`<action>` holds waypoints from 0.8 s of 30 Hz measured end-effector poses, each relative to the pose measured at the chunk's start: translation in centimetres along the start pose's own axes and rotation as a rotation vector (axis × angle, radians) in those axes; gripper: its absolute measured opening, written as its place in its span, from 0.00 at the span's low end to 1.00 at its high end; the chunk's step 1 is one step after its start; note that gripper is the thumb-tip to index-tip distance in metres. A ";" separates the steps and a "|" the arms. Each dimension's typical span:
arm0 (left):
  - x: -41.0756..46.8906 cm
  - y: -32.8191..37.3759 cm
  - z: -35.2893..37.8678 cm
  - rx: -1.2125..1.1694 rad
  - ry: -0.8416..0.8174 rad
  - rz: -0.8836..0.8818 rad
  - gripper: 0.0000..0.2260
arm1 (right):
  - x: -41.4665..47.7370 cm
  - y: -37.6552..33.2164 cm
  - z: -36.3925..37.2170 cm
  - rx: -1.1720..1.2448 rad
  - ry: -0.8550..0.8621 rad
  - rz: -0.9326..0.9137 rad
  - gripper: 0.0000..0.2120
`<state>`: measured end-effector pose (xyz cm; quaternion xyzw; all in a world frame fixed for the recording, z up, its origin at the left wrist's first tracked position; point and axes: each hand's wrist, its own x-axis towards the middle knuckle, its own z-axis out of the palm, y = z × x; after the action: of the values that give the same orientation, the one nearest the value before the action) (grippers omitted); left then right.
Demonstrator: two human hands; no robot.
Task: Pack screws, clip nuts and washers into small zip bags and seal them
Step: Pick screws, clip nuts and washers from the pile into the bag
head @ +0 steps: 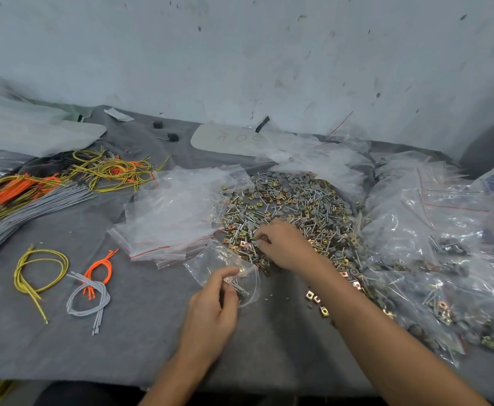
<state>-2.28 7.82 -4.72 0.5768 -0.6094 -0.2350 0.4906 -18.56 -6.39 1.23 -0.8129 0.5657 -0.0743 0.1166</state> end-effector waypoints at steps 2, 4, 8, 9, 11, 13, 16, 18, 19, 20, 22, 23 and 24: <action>0.0 0.0 0.0 -0.005 -0.002 -0.004 0.12 | 0.1 -0.2 -0.1 -0.045 -0.012 -0.016 0.08; 0.0 0.0 0.1 -0.015 -0.004 -0.003 0.12 | 0.2 -0.5 -0.3 -0.102 -0.049 -0.025 0.08; 0.1 0.0 0.1 -0.006 0.008 0.013 0.12 | 0.8 -1.5 -0.7 -0.185 -0.098 -0.004 0.05; 0.1 0.0 0.1 -0.007 0.009 0.014 0.12 | 1.0 -1.7 -0.7 -0.200 -0.103 -0.001 0.04; 0.0 0.0 0.1 -0.012 0.003 0.010 0.12 | 1.2 -2.0 -0.5 -0.228 -0.093 -0.006 0.05; 0.0 0.0 0.1 -0.007 0.002 0.013 0.12 | 1.3 -1.8 -0.1 -0.240 -0.065 -0.009 0.07; 0.1 -0.1 0.1 0.006 0.006 0.018 0.12 | 1.1 -1.1 0.5 -0.238 -0.028 -0.048 0.09; 0.1 -0.1 0.1 0.008 0.004 0.018 0.11 | 0.8 -0.7 0.8 -0.239 -0.021 -0.080 0.09; 0.1 -0.1 0.1 0.008 0.006 0.018 0.11 | 0.7 -0.5 0.9 -0.240 -0.018 -0.086 0.09; 0.1 0.0 0.1 0.007 0.008 0.019 0.11 | 0.5 -0.3 1.0 -0.242 -0.011 -0.090 0.10; 0.1 -0.1 0.1 0.007 0.008 0.018 0.11 | 0.1 0.1 1.1 -0.256 0.004 -0.111 0.15; 0.1 -0.1 0.2 0.005 0.007 0.016 0.11 | 0.0 0.2 1.1 -0.269 0.010 -0.121 0.16; 0.1 -0.1 0.2 0.002 0.006 0.013 0.11 | -0.1 0.3 1.1 -0.284 0.012 -0.127 0.15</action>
<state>-2.34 7.64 -4.87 0.5740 -0.6120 -0.2292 0.4934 -18.56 -6.27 0.10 -0.8548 0.5188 -0.0058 -0.0077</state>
